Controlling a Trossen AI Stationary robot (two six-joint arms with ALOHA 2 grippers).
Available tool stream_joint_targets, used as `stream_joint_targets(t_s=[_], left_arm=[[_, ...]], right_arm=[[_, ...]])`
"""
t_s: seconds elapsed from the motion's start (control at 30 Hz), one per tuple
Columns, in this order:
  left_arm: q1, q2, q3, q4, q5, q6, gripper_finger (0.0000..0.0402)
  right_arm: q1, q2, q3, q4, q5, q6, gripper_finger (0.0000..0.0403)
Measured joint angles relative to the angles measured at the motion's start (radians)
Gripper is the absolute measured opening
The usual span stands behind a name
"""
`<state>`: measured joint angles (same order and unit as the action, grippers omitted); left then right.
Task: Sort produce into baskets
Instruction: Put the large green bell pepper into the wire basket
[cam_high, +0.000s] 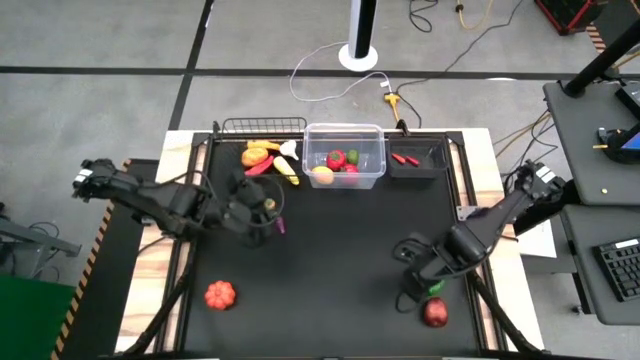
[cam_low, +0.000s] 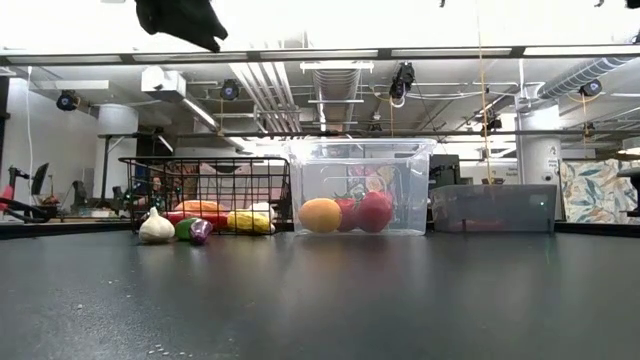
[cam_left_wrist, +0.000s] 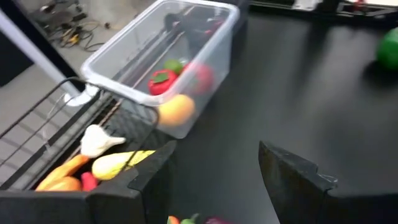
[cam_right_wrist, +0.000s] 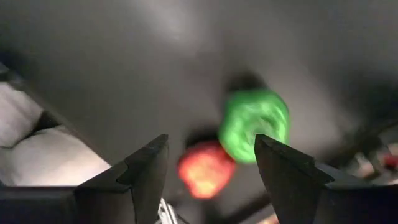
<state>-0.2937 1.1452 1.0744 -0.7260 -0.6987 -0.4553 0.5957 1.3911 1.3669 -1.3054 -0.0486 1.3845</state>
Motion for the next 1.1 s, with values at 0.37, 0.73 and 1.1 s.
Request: stream_joint_targets(t_s=[0.37, 0.73, 1.1], left_arm=[[-0.056, 0.005, 0.0, 0.024, -0.001, -0.022, 0.0205], [-0.102, 0.005, 0.0, 0.019, 0.0, -0.053, 0.0205], [-0.131, 0.005, -0.004, 0.004, -0.001, -0.085, 0.0205]], right_arm=[[0.101, -0.001, 0.0, -0.084, -0.016, 0.193, 0.0228], [0.14, -0.002, -0.06, -0.088, -0.041, 0.266, 0.0228], [0.14, -0.001, -0.166, -0.035, -0.038, 0.266, 0.0228]])
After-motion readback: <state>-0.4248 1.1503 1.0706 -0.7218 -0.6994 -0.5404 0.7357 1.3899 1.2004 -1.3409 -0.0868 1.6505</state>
